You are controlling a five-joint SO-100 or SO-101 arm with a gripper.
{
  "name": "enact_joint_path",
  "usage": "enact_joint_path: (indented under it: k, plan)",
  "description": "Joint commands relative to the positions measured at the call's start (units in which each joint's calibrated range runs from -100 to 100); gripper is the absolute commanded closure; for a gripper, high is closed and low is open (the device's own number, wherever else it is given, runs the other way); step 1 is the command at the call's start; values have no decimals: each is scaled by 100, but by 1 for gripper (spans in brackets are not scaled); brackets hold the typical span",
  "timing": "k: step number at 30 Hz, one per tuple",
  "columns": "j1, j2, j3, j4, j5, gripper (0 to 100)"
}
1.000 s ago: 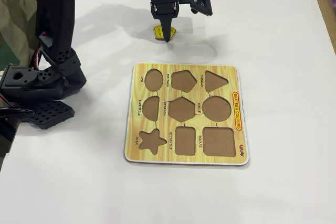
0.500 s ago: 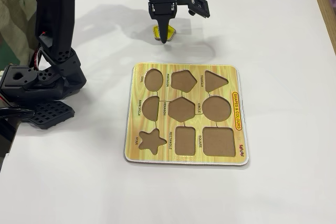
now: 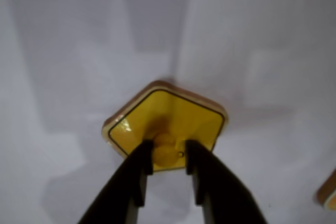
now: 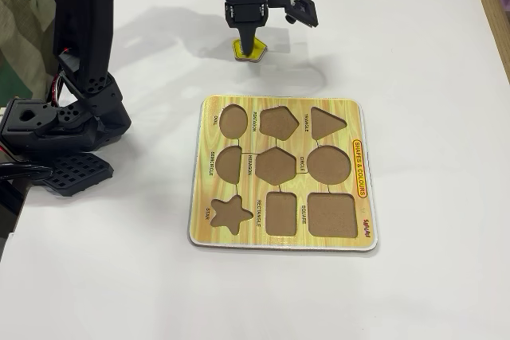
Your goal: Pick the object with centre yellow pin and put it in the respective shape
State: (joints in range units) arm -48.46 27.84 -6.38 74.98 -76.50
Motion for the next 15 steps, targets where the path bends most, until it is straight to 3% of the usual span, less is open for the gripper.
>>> enact_joint_path:
  k: [1,15]
  plan:
    - [51,-55,-63,-13,19,95]
    - [80,-114,-63,-13,19,95]
